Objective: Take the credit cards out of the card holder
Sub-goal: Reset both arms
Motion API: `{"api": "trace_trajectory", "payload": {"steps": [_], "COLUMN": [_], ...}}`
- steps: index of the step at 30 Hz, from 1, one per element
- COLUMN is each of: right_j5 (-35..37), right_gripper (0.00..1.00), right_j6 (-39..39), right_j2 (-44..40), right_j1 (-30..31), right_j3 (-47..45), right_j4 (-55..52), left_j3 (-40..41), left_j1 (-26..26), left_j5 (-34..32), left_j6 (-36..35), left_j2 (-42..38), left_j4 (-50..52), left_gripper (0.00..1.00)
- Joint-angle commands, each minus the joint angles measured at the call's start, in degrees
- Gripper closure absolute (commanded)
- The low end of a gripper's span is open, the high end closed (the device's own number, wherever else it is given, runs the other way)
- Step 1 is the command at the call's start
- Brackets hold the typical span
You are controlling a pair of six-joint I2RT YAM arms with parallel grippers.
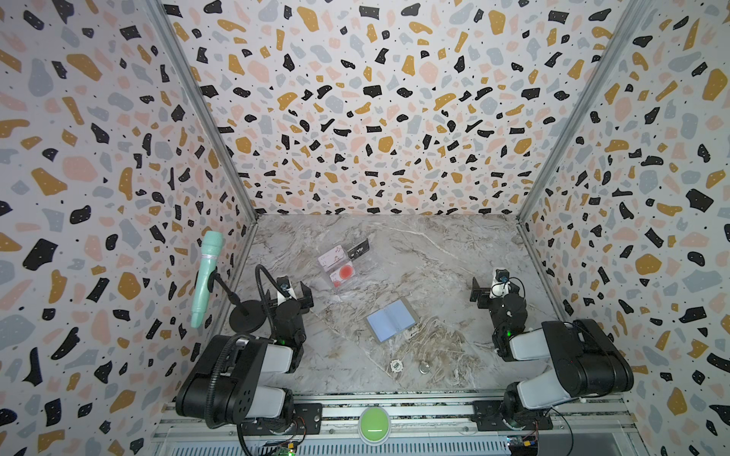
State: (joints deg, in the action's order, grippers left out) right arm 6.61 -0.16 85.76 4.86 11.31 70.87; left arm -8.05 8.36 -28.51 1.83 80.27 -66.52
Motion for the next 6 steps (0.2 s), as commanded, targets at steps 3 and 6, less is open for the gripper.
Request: {"api": "trace_trajectory", "payload": {"steps": [3, 6], "right_j5": [-0.6, -0.6], "right_gripper": [0.01, 0.01], "right_j6": [0.7, 0.7], "right_j2": [-0.6, -0.6], "right_j1": [-0.2, -0.2], "right_j3": [0.8, 0.8], "right_j4": [-0.3, -0.3], "left_j3": [-1.0, -0.9], "left_j1": [-0.3, -0.3], "left_j5": [0.3, 0.0], "left_j6": [0.7, 0.8], "left_j2": [0.1, -0.2], "left_j4": [-3.4, -3.2], "left_gripper": [0.00, 0.00]}}
